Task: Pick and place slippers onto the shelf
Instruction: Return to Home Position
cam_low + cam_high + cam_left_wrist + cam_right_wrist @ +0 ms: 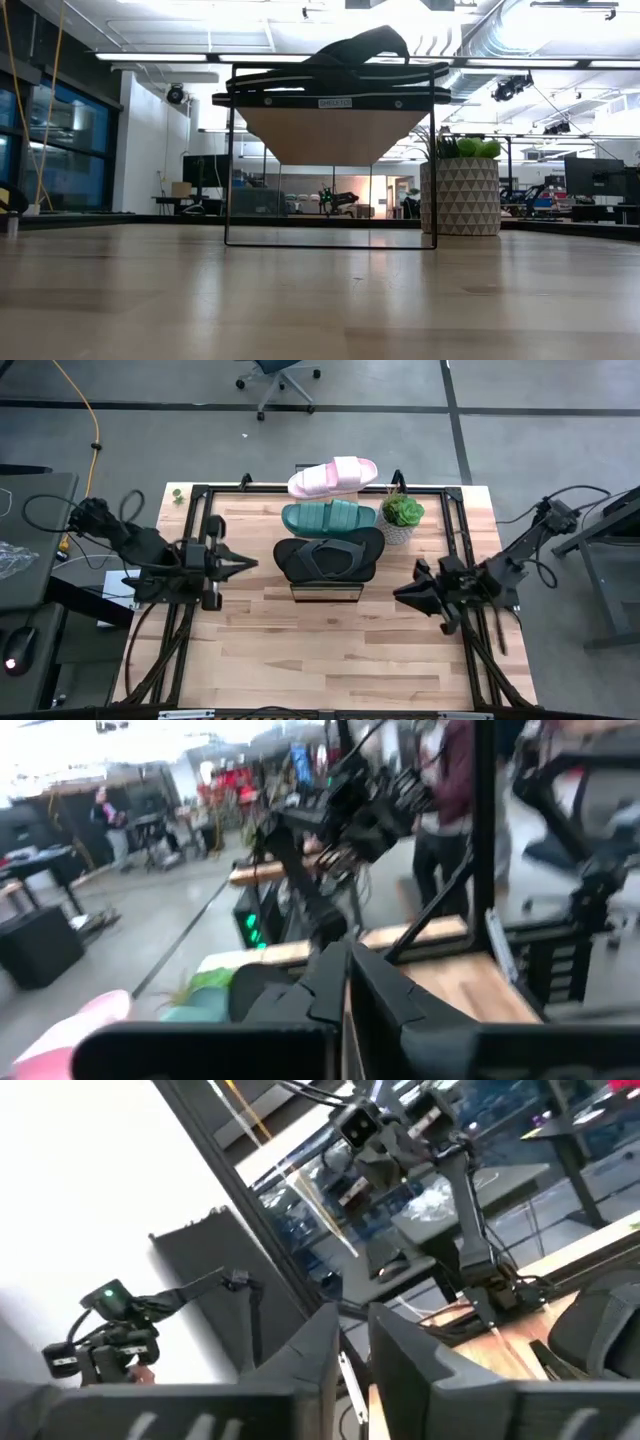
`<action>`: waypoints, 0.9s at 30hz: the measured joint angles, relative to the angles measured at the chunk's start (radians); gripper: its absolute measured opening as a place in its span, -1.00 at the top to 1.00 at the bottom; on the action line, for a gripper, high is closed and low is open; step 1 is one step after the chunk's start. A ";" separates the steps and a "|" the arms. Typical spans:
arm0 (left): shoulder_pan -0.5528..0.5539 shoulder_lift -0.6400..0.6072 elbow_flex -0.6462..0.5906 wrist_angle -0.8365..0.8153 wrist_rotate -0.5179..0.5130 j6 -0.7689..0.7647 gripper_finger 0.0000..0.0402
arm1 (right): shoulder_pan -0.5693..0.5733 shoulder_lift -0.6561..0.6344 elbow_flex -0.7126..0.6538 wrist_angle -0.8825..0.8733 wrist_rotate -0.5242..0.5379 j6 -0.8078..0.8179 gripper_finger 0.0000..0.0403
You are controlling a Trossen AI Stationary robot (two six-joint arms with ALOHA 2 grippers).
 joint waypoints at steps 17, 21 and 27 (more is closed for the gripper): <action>0.378 -0.104 -0.493 0.328 0.396 -0.106 0.99 | -0.593 -0.048 -0.149 -0.016 -0.552 0.080 1.00; 0.376 -0.171 -0.664 0.468 0.386 -0.139 1.00 | -0.618 -0.111 -0.284 0.068 -0.547 0.127 1.00; 0.377 -0.272 -0.860 0.672 0.340 -0.128 1.00 | -0.619 -0.200 -0.470 0.252 -0.542 0.132 1.00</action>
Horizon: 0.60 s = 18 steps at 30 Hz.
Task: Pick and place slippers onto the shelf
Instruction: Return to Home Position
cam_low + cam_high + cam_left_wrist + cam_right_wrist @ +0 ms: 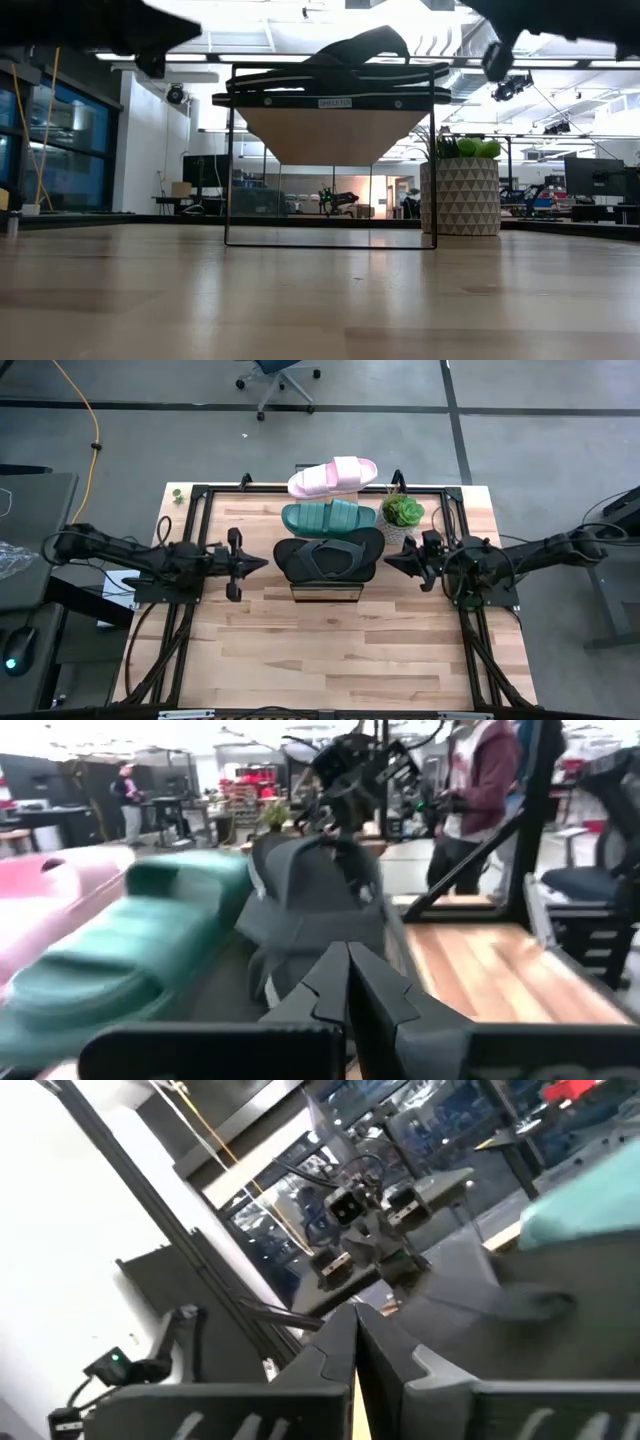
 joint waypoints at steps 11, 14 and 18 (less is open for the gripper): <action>0.000 -0.110 -0.175 0.101 -0.062 -0.001 1.00 | 0.000 -0.068 -0.192 0.193 0.048 -0.009 1.00; 0.000 -0.135 -0.212 0.103 -0.062 -0.006 1.00 | 0.000 -0.067 -0.220 0.207 0.049 -0.026 1.00; 0.000 -0.167 -0.231 0.053 -0.043 -0.008 1.00 | 0.000 -0.066 -0.243 0.209 0.059 -0.038 1.00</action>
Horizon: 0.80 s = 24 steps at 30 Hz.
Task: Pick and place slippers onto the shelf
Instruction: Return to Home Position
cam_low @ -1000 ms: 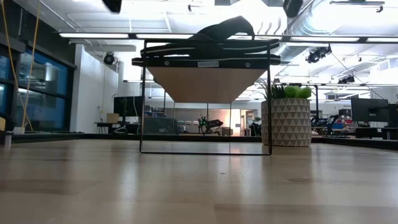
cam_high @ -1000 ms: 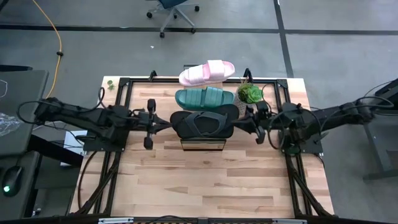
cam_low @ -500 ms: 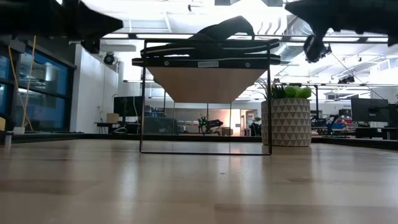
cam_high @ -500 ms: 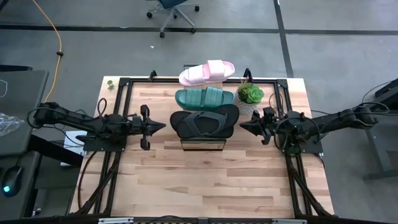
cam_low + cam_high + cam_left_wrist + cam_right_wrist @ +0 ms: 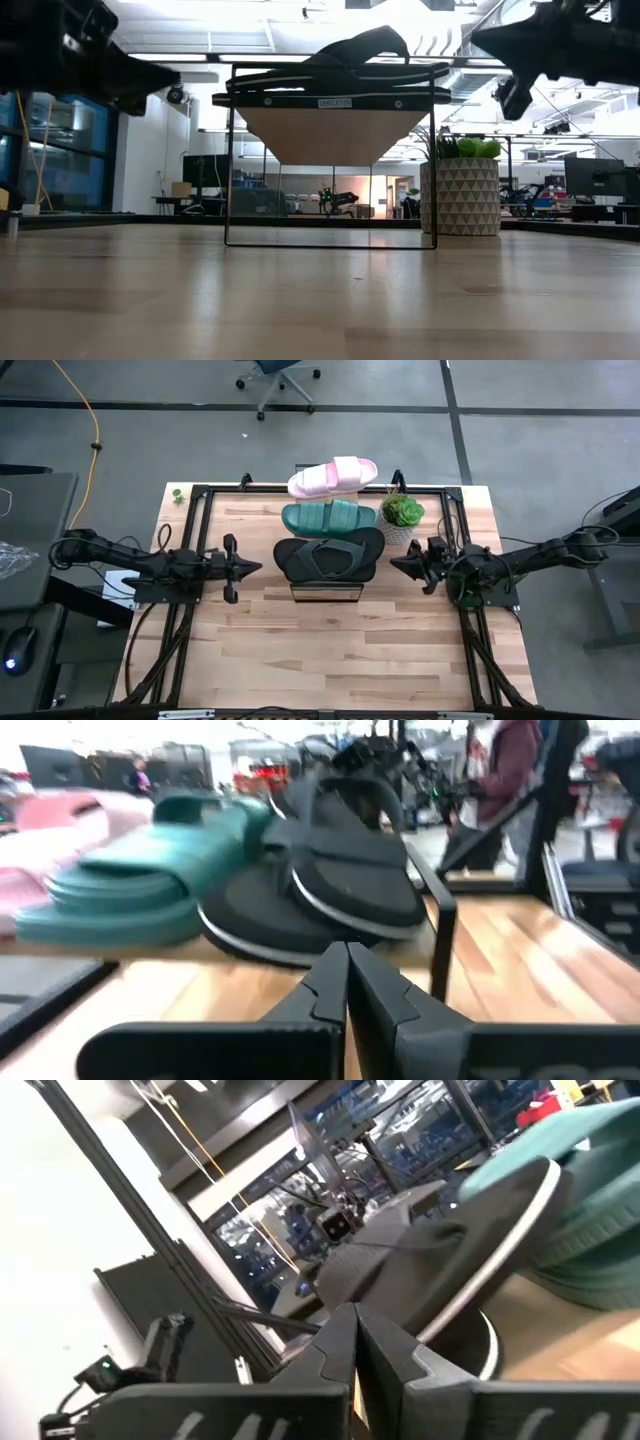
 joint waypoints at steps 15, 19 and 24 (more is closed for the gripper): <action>0.000 -0.026 0.001 -0.258 0.099 0.031 1.00 | 0.000 0.000 -0.055 -0.057 0.014 -0.166 1.00; 0.000 -0.026 0.001 -0.400 0.131 0.053 1.00 | 0.000 0.000 -0.055 -0.220 0.014 -0.186 1.00; 0.000 -0.026 0.001 -0.429 0.138 0.064 1.00 | 0.000 0.000 -0.055 -0.368 0.015 -0.186 1.00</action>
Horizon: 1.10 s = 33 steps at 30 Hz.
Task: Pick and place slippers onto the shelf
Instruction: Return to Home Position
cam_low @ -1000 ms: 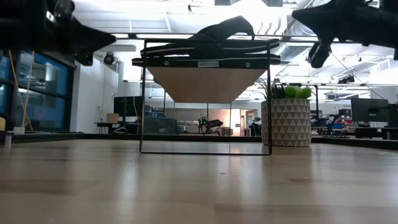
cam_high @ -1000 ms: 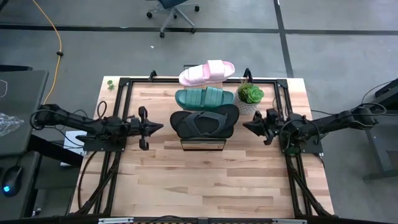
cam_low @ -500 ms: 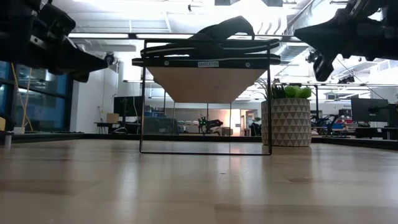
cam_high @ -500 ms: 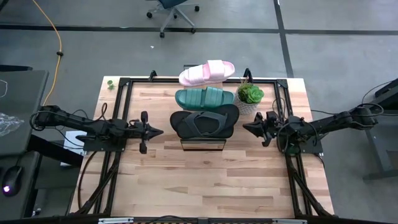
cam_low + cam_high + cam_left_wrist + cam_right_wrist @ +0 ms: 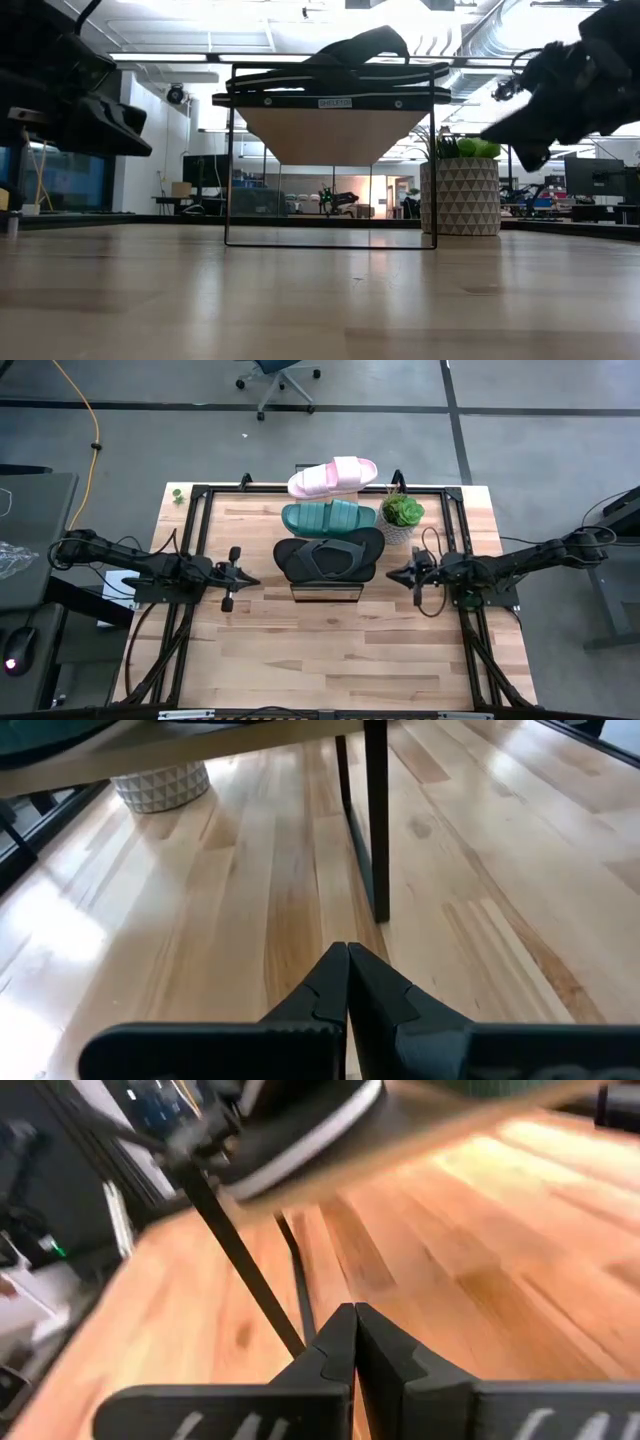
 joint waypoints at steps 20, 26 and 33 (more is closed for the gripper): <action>0.000 0.003 0.000 -0.023 0.134 0.027 1.00 | 0.000 0.000 -0.001 -0.205 -0.046 -0.073 1.00; 0.000 0.003 0.000 -0.028 0.192 0.080 1.00 | 0.000 -0.002 -0.001 -0.199 -0.064 -0.098 1.00; 0.000 0.018 0.000 -0.028 0.184 0.146 1.00 | 0.000 -0.048 -0.001 -0.203 -0.080 -0.108 1.00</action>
